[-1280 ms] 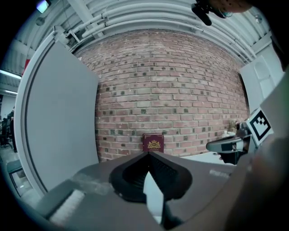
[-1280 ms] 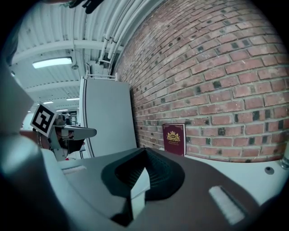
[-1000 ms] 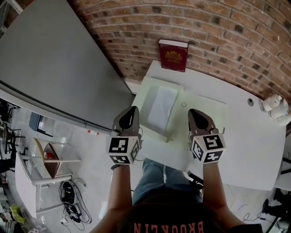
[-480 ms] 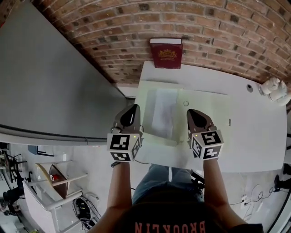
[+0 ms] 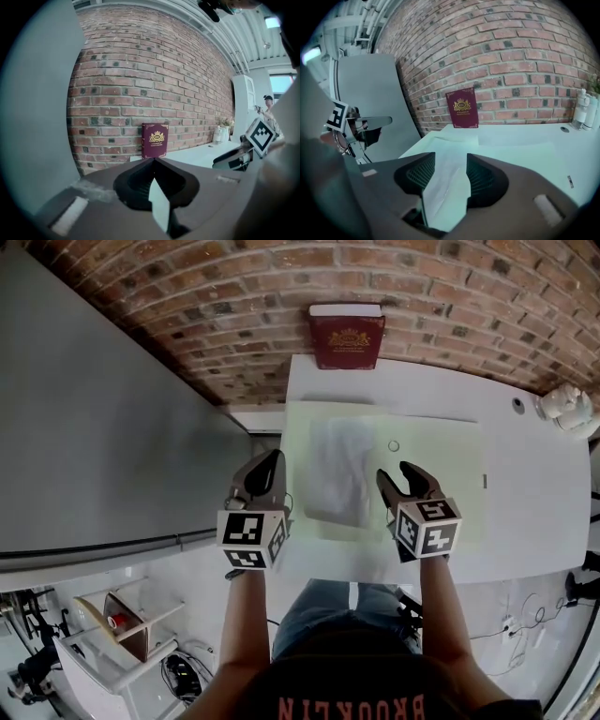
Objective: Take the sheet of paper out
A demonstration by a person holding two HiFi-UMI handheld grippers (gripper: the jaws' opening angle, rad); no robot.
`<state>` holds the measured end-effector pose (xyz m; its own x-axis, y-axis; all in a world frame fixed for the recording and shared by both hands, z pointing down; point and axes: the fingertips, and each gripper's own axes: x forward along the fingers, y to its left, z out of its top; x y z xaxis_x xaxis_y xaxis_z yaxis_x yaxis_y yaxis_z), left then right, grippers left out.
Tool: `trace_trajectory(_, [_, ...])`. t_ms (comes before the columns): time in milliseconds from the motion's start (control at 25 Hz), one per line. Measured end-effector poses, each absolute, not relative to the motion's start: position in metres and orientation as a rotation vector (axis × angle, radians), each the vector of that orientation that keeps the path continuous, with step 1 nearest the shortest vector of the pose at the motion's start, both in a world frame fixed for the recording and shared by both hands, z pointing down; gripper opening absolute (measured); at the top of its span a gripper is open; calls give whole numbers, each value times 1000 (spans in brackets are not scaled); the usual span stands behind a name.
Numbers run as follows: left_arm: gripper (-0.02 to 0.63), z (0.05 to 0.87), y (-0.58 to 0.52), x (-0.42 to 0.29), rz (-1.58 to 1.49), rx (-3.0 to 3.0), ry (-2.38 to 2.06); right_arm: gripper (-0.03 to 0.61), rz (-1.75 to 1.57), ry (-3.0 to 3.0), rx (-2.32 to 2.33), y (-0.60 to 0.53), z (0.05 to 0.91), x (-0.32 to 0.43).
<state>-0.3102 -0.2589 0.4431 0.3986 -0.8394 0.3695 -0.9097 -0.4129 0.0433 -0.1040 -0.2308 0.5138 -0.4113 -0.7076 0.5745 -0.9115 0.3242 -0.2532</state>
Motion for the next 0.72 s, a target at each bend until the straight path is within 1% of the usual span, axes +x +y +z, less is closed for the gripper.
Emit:
trace_trajectory(40, [0,446,-260,-312,428,2415,-1535,215,799,-2213,1433,-231,520,-105])
trace_trajectory(480, [0,482,-274,-337,434,2341,-1507,213,968,-2037,1279,-233,587,-131])
trace_trajectory(720, [0,504,-280,-342,451,2303,-1485,184,1047,-1962,1253,-240,610,-135])
